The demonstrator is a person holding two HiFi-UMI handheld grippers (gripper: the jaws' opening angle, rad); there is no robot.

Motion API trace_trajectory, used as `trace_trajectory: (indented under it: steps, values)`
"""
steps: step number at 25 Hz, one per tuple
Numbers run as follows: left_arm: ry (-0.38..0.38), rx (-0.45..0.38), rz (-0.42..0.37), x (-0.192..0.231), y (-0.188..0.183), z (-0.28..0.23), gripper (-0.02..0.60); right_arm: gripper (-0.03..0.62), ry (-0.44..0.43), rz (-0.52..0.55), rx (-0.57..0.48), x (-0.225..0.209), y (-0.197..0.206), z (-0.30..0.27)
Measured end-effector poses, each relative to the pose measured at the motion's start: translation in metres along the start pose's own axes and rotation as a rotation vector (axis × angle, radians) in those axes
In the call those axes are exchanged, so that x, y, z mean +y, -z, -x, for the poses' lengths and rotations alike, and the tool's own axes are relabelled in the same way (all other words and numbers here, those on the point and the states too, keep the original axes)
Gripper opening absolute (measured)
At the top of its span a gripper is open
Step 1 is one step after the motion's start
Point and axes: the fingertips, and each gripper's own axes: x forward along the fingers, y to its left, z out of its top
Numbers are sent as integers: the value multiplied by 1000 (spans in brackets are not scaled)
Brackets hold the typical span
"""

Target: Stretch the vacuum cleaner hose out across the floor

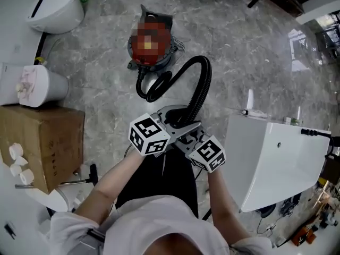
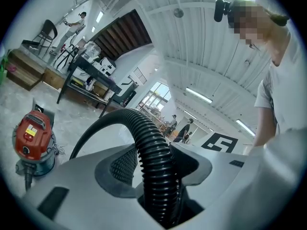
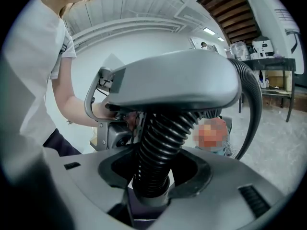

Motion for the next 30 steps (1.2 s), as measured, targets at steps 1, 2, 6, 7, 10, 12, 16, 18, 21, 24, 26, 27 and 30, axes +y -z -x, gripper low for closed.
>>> trace_trajectory:
  steps: [1,2,6,7,10,12,16,18,21,24,26,27,30]
  values:
    - [-1,-3,-3,-6,0,3,216,195,0,4,0,5,0,3]
    - [-1,-5,-5,-11,0,4,216,195,0,7,0,10,-1,6]
    - [-8,-8,-6,-32,8,7,216,195,-7,14,0,28,6,18]
    - [-11,-8,-8,-38,13,8,216,195,-9,15,-1,34,10,23]
    - [-24,-17,-23,-62,26,8,216,195,-16,32,-3,52,23,37]
    - [-38,-29,-32,-79,36,10,216,195,-24,50,1,66,33,48]
    - [-68,-65,-42,-115,57,16,216,195,-53,98,16,100,55,70]
    - [-82,-79,-50,-134,67,19,216,195,-63,119,20,116,64,81]
    - [-91,-89,-62,-162,83,26,216,195,-72,137,20,143,78,95]
    - [-98,-101,-70,-187,101,35,216,195,-80,155,26,170,92,104]
    - [-98,-113,-74,-202,110,41,216,195,-83,173,29,185,100,110]
    - [-95,-121,-76,-209,114,43,216,195,-82,184,30,191,103,114]
    - [-95,-144,-87,-228,124,51,216,195,-88,213,32,211,113,122]
